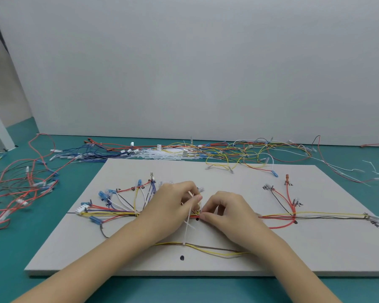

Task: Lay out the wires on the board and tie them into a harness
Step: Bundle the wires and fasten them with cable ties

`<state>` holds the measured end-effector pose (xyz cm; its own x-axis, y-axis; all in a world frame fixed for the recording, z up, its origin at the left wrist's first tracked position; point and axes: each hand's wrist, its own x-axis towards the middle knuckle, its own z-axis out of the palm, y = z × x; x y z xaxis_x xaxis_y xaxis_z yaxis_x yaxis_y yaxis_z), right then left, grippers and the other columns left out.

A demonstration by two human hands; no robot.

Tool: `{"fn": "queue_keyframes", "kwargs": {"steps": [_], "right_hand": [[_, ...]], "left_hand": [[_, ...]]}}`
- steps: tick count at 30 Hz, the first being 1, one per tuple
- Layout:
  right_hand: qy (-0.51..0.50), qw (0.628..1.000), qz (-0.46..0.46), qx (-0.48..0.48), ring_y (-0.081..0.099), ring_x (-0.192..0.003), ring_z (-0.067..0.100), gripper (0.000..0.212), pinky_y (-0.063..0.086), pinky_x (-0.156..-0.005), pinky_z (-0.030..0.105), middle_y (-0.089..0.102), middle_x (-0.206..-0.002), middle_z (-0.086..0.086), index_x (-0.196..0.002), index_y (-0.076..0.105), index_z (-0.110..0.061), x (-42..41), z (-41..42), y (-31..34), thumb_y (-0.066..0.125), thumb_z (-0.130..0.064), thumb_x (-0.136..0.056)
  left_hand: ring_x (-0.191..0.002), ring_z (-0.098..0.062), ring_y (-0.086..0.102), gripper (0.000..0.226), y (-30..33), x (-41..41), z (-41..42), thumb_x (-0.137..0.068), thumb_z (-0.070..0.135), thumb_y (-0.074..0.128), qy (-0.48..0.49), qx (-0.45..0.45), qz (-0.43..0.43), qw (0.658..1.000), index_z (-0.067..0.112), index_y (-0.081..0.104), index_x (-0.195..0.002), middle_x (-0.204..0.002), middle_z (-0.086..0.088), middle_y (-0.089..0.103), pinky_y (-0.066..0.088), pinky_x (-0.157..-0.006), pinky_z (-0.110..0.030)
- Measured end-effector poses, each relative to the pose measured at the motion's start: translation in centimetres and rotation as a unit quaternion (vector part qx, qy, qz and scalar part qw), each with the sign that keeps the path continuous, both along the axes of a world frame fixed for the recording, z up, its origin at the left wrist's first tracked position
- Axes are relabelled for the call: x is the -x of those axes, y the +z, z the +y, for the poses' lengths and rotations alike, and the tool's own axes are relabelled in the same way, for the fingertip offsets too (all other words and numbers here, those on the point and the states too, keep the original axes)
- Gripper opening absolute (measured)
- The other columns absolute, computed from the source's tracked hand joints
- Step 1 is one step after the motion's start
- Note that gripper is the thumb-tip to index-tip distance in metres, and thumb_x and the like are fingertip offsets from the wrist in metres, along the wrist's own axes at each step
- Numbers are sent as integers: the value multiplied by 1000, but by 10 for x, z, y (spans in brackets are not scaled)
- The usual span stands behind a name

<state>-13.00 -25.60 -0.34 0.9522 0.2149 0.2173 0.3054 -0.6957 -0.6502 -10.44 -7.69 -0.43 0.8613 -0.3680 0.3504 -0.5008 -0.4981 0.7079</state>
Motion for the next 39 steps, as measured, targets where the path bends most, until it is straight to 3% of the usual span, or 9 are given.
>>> {"fn": "queue_keyframes", "kwargs": {"steps": [4,8,13,17,21,28,33,35,39], "right_hand": [[-7,999,21,-23,55,-63,-3,6,40,-59,12,65,-68,-12,-75,74,-21,-1,0,1,75,-23,-81],[-12,978,80,-190,70,-73,10,6,55,-75,29,75,-74,2,-84,73,-10,-3,-3,5,70,-14,-86],[-9,973,84,-215,62,-64,9,8,45,-61,19,73,-72,5,-83,76,-11,-5,6,4,69,-12,-87],[-17,963,84,-254,61,-60,5,9,46,-60,16,70,-67,1,-80,75,-10,-8,9,2,69,-5,-86],[-5,963,86,-255,63,-63,3,11,49,-64,16,72,-71,2,-81,75,-12,-9,10,3,69,-4,-86],[8,973,83,-215,65,-70,9,12,52,-75,28,75,-80,8,-82,76,-12,-12,11,1,66,-8,-88],[7,980,77,-182,66,-79,26,10,51,-83,44,73,-85,13,-85,72,-7,-14,11,-1,65,-13,-90],[16,979,82,-188,64,-78,27,10,51,-80,42,73,-84,13,-84,71,-6,-14,9,-1,64,-11,-90],[35,977,99,-188,54,-70,13,9,42,-70,29,67,-79,9,-82,68,-5,-11,10,-2,65,-8,-89]], "left_hand": [[-65,-8,68,13,6,-8,0,-94,20,61,-13,0,35,999,22,62,-80,-68,9,72,55,-67,-31],[-63,-10,68,13,0,-4,-2,-93,18,62,13,42,28,999,19,65,-81,-65,9,72,52,-59,-25],[-65,-19,68,10,-3,0,-4,-91,14,64,18,65,4,998,13,68,-82,-66,1,71,55,-66,-42],[-62,-17,66,10,-2,0,-4,-89,10,66,21,63,-27,997,13,70,-80,-70,0,68,54,-64,-42],[-64,-17,64,11,-2,0,-4,-92,10,62,17,47,-31,998,13,67,-82,-69,3,66,53,-66,-42],[-66,-12,64,11,-4,1,-2,-95,16,57,17,9,-32,999,17,60,-85,-68,6,69,52,-68,-36],[-65,-11,65,13,-2,-1,-4,-94,12,58,22,31,-6,999,14,61,-81,-67,4,70,52,-66,-31],[-66,-11,65,14,-1,-1,-5,-95,11,57,21,35,7,999,13,59,-81,-67,4,70,52,-66,-31],[-67,-17,64,15,-2,-3,-4,-96,11,54,30,40,20,999,13,54,-80,-66,2,69,50,-68,-33]]}}
